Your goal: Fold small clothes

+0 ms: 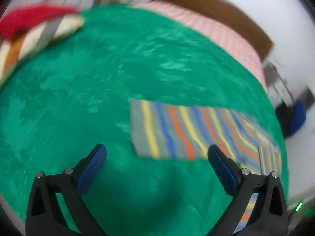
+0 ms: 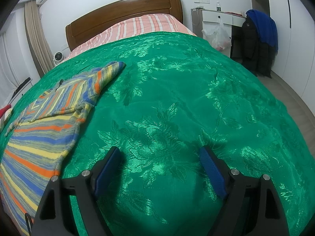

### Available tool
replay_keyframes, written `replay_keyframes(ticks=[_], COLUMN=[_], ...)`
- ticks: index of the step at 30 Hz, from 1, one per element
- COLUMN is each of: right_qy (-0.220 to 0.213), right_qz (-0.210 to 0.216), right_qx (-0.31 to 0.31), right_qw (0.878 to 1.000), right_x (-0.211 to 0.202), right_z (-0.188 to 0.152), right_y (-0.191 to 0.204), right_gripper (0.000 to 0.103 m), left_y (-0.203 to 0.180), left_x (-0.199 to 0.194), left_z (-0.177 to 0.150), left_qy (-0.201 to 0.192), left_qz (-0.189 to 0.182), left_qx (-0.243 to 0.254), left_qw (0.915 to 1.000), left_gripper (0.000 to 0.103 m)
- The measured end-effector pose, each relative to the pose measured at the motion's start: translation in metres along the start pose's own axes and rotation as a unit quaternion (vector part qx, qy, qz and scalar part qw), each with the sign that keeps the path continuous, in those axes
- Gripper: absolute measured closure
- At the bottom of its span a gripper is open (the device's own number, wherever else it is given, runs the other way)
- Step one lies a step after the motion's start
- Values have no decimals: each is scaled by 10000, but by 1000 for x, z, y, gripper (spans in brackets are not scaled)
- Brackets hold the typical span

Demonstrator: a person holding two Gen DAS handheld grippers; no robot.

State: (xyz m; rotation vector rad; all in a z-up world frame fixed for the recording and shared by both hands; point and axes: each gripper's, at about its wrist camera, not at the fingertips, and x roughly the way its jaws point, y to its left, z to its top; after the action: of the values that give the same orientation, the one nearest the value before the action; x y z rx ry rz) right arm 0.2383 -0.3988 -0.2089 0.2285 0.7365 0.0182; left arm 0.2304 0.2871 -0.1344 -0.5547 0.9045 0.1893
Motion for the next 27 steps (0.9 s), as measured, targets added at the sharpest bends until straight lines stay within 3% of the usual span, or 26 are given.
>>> replay_keyframes(ticks=[2, 4, 5, 6, 7, 8, 12, 15, 19, 24, 25, 27], right_qy=[1, 1, -1, 0, 3, 6, 11, 2, 1, -1, -1, -2], right_qz=[-8, -23, -30, -36, -40, -43, -32, -24, -25, -21, -21, -18], right_qx=[-6, -16, -22, -27, -34, -41, -53, -47, -49, -47, -49, -46], right_qw=[10000, 10000, 10000, 10000, 10000, 10000, 10000, 10000, 10000, 10000, 10000, 10000], right_x=[0, 0, 0, 0, 0, 1, 1, 0, 0, 0, 0, 0], right_z=[0, 0, -1, -1, -1, -1, -1, -1, -1, -1, -1, -1], right_y=[0, 0, 0, 0, 1, 1, 1, 1, 1, 1, 1, 1], right_gripper=[20, 20, 20, 20, 20, 20, 19, 19, 19, 19, 19, 19], left_y=[13, 13, 7, -3, -9, -15, -68, -141, -252, -342, -352, -366], left_x=[25, 43, 46, 49, 53, 55, 24, -9, -33, -5, 8, 42], left_z=[11, 11, 11, 9, 8, 7, 15, 19, -1, -58, -71, -96], left_qy=[313, 444, 403, 355, 443, 524, 161, -76, -120, 244, 414, 1031], left_qz=[34, -38, 39, 88, 63, -24, -154, -609, -1231, -1669, -1721, -1751], left_qx=[-439, -520, -378, -110, 11, 23, 665, 1403, 2374, 2954, 2997, 2932], left_qw=[9985, 9977, 9985, 9993, 9990, 9986, 9975, 9882, 9635, 9404, 9375, 9342], left_gripper=[4, 9, 21, 63, 89, 99, 99, 99, 99, 95, 88, 30])
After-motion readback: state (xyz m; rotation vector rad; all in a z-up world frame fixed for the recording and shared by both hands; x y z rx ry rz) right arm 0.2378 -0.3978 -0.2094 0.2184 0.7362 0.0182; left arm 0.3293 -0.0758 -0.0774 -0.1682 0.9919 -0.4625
